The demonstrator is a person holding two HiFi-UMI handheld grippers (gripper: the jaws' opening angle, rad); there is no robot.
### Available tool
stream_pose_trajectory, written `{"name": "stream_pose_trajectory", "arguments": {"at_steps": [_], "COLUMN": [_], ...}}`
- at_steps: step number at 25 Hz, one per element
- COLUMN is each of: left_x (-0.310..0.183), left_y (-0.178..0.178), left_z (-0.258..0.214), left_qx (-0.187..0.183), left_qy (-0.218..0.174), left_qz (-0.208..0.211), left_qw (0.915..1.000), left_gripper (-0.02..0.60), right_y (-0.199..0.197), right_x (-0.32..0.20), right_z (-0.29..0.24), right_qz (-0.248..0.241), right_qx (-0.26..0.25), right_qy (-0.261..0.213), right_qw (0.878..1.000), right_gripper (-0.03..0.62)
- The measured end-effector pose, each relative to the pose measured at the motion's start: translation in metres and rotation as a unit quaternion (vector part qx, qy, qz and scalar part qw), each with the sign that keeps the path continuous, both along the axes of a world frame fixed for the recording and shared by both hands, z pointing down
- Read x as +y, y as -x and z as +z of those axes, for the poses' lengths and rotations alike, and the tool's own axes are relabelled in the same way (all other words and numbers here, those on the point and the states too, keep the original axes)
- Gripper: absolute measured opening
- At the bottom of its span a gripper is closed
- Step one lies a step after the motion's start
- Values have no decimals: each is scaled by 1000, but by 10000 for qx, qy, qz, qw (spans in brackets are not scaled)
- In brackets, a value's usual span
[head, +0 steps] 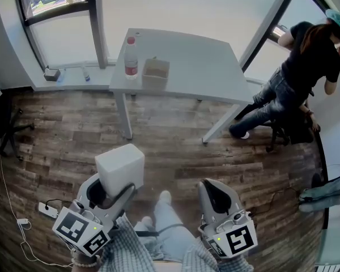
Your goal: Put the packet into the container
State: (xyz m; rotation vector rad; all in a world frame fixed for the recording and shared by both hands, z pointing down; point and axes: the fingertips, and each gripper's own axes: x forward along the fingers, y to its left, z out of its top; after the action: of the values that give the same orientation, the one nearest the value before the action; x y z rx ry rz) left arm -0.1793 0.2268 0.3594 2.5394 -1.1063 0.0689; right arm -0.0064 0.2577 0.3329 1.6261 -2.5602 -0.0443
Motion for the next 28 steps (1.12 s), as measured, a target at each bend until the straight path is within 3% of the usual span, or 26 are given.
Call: {"name": "stream_pose_trajectory", "arguments": {"at_steps": [3,18,28], "left_x": [-18,-85,-122], "left_y": [-7,-33,-62], "left_z": [-1,-7,-13], "left_qx": [-43,-92,-54], "left_qy": [-15,-9,-83], "left_qz": [-57,-594,-711], "left_qw": [10000,9982,9974], "left_gripper": [273,273,273], "right_y": [-4,-29,-67], "right_x": [-18,-103,-141], "right_z": [3,3,-3], "right_qz": [-120,-646,-636], "right_qx": [192,81,136], "right_qy": [15,62,-67], "right_qw": [9997,9979,9979], "right_gripper": [-3,-3,-3]}}
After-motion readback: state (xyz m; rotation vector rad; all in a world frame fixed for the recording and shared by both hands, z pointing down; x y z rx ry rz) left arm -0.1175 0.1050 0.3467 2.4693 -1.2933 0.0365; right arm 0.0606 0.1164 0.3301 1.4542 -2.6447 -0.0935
